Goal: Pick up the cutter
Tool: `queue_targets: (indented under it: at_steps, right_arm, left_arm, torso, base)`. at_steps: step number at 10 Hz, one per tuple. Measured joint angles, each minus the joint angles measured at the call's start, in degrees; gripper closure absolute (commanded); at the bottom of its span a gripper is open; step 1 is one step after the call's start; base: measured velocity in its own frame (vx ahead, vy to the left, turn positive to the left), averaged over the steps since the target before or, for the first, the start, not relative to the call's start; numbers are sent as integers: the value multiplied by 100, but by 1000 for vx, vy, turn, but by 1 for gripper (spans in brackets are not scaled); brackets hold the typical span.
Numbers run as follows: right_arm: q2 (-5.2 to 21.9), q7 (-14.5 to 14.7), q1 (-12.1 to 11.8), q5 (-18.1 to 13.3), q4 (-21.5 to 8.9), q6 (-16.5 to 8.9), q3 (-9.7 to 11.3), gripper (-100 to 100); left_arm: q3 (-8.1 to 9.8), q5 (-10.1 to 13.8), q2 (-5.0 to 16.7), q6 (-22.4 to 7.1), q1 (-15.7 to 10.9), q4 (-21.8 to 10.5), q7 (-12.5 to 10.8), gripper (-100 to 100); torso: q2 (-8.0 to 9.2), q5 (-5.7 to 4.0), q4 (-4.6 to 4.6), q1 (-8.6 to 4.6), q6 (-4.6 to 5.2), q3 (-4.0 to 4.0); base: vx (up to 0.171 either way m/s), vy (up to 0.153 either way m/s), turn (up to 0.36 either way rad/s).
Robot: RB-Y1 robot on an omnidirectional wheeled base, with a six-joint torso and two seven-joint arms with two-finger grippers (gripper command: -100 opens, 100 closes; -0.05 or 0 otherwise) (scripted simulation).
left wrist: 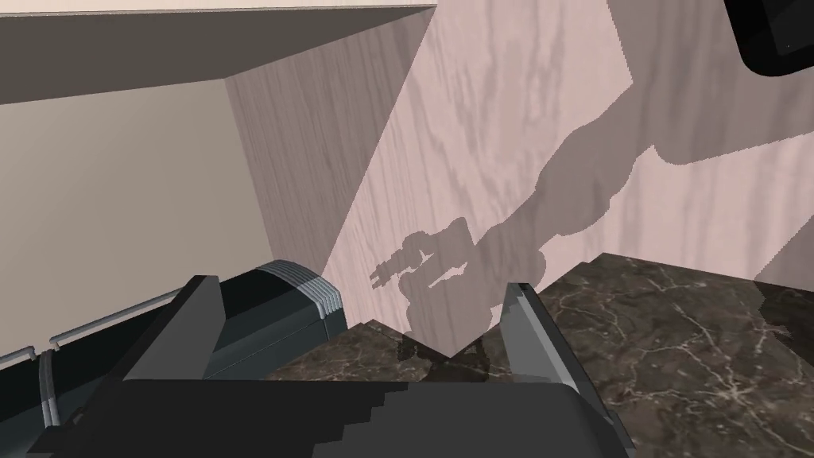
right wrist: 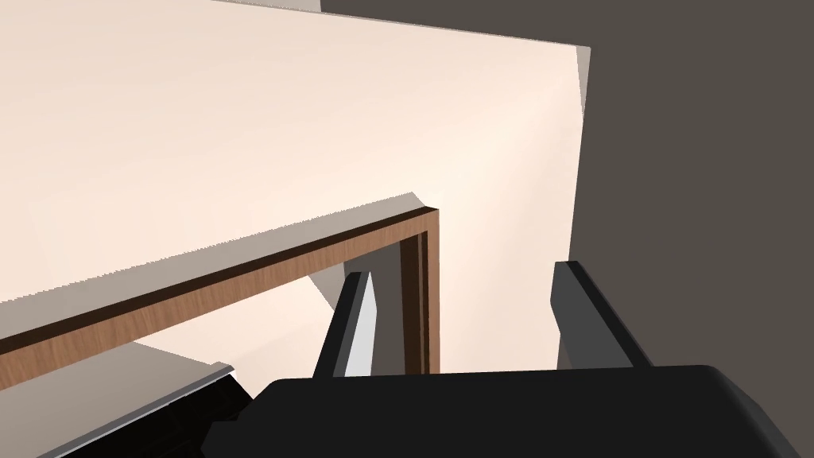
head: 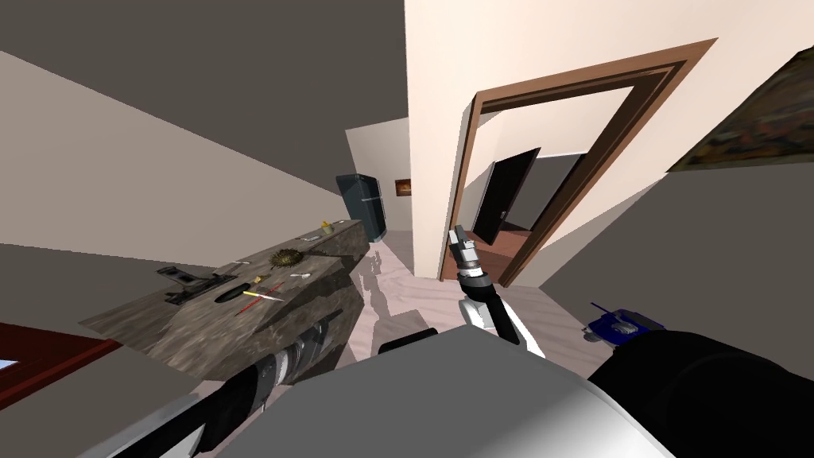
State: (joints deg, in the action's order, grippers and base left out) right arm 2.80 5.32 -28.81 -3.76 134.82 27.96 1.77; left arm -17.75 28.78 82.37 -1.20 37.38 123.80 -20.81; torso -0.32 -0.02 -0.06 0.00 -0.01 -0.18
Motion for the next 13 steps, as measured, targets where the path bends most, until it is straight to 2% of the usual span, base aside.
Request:
queue_targets:
  at_steps: [2, 5, 7, 11, 12, 13]
  right_arm:
    - [0, 0, 0, 0, 0, 0, 0, 0]
    - [0, 0, 0, 0, 0, 0, 0, 0]
    - [1, 0, 0, 0, 0, 0, -1, 0]
    - [1, 0, 0, 0, 0, 0, -1, 0]
    - [1, 0, 0, 0, 0, 0, -1, 0]
    - [1, 0, 0, 0, 0, 0, -1, 0]
  left_arm:
    - [-122, 176, 349, -96, 17, -55, -159, -100]
    - [-151, 352, 827, -150, 169, -88, -330, -100]
    - [-310, 497, 1093, -261, 161, -139, -471, -100]
    - [-307, 724, 1700, -271, 406, -204, -729, -100]
    - [-361, 828, 1899, -278, 460, -248, -827, -100]
    - [-498, 909, 2023, -309, 362, -274, -876, -100]
  torso:
    - [-2, 2, -1, 6, 0, -1]
    - [12, 4, 3, 16, 0, 7]
    - [-9, 6, -2, 23, 0, -5]
    - [6, 8, 1, 30, -1, 2]
    - [-3, 10, -1, 42, -1, -2]
    - [-1, 12, -1, 42, -1, -2]
  base:
    - [93, 2, -41]
    - [64, 25, -25]
    - [124, 41, -38]
    - [80, 59, -29]
    - [100, 91, -23]
    - [127, 111, -46]
